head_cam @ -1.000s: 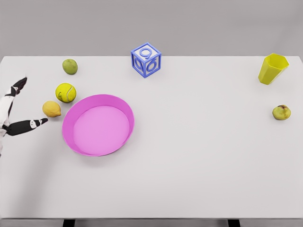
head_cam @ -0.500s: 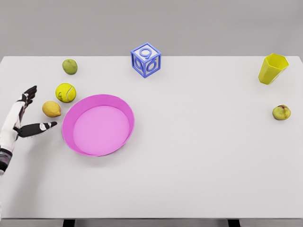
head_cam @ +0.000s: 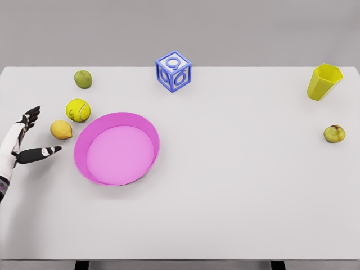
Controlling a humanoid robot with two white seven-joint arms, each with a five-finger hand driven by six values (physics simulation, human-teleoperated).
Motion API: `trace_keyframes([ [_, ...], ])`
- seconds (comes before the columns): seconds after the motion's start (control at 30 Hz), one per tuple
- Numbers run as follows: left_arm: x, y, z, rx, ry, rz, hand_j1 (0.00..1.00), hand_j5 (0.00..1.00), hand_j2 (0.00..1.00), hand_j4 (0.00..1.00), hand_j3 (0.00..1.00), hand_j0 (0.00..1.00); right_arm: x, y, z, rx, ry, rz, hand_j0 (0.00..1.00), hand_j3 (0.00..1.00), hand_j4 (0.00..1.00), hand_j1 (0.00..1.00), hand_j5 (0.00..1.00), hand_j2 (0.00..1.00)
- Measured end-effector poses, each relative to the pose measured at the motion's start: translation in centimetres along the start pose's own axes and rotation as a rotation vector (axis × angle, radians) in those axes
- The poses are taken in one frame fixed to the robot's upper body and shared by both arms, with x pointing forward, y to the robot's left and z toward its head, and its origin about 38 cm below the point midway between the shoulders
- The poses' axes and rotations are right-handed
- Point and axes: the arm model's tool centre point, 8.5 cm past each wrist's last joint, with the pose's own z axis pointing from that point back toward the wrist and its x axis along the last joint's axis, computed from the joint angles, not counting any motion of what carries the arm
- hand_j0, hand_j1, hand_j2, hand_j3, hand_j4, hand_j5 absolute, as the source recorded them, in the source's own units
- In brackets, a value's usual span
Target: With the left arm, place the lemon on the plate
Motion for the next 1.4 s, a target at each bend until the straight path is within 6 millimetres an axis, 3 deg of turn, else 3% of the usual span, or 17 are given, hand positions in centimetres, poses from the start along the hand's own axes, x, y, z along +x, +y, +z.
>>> trace_keyframes([
  [0.3, 0.8, 0.2, -1.2, 0.001, -0.018, -0.002, 0.94, 0.94, 0.94, 0.94, 0.94, 0.94, 0.0, 0.0, 0.0, 0.000, 0.000, 0.000, 1.00, 1.00, 1.00, 1.00, 1.00, 1.00],
  [0.73, 0.4, -1.2, -1.4, -0.035, -0.008, -0.004, 0.94, 0.94, 0.94, 0.94, 0.94, 0.94, 0.0, 0.0, 0.0, 0.000, 0.000, 0.000, 1.00, 1.00, 1.00, 1.00, 1.00, 1.00],
  [0.97, 0.4, -1.3, -1.5, -0.036, -0.002, 0.008, 0.94, 0.94, 0.94, 0.94, 0.94, 0.94, 0.0, 0.0, 0.0, 0.000, 0.000, 0.000, 1.00, 1.00, 1.00, 1.00, 1.00, 1.00],
  [1.03, 0.4, -1.3, -1.4, -0.036, 0.000, 0.009, 0.88, 0.88, 0.88, 0.88, 0.88, 0.88, 0.0, 0.0, 0.0, 0.000, 0.000, 0.000, 1.00, 1.00, 1.00, 1.00, 1.00, 1.00],
  [1.4, 0.5, -1.4, -1.5, -0.039, -0.004, 0.011, 0.88, 0.88, 0.88, 0.88, 0.88, 0.88, 0.0, 0.0, 0.0, 0.000, 0.000, 0.000, 1.00, 1.00, 1.00, 1.00, 1.00, 1.00],
])
